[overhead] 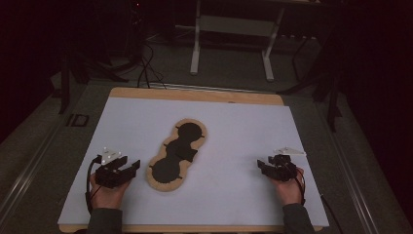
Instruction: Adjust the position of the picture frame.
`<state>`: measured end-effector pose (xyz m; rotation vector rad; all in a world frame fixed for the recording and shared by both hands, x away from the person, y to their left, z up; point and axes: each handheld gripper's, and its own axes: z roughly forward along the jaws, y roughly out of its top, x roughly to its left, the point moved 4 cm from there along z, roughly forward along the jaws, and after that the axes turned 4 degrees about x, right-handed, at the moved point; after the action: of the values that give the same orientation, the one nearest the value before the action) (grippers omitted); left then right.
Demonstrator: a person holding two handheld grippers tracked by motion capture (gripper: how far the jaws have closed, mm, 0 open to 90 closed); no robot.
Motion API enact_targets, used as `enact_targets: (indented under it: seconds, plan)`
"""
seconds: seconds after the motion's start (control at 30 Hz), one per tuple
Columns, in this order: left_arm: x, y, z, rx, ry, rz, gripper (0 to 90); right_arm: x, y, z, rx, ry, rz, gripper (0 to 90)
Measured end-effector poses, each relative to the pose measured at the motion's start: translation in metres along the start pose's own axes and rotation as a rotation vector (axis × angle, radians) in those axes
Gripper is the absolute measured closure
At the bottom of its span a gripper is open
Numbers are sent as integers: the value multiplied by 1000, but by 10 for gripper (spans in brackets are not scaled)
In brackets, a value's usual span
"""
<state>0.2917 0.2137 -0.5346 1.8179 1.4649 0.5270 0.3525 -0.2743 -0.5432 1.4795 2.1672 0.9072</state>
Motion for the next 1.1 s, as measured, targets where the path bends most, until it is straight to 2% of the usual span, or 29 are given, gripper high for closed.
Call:
enact_targets:
  seconds: [0.2,0.3,0.4,0.5,0.83,1.1]
  plan:
    - [-4,-1,-2,-1,-17,-3,498,4,2,-3,-12,-6,-32,485]
    - [-5,-2,-3,0,-27,-1,518,4,2,-3,-12,-7,-33,486]
    - [-7,-3,-2,11,-63,7,532,4,2,-3,-17,-8,-33,487]
    - [-11,-3,-1,14,-79,17,538,4,2,-3,-19,-5,-36,493]
    - [-19,-5,0,37,-76,67,544,10,2,-2,-24,16,-61,530]
    - [-22,-6,1,50,-78,82,559,18,4,0,-23,37,-87,535]
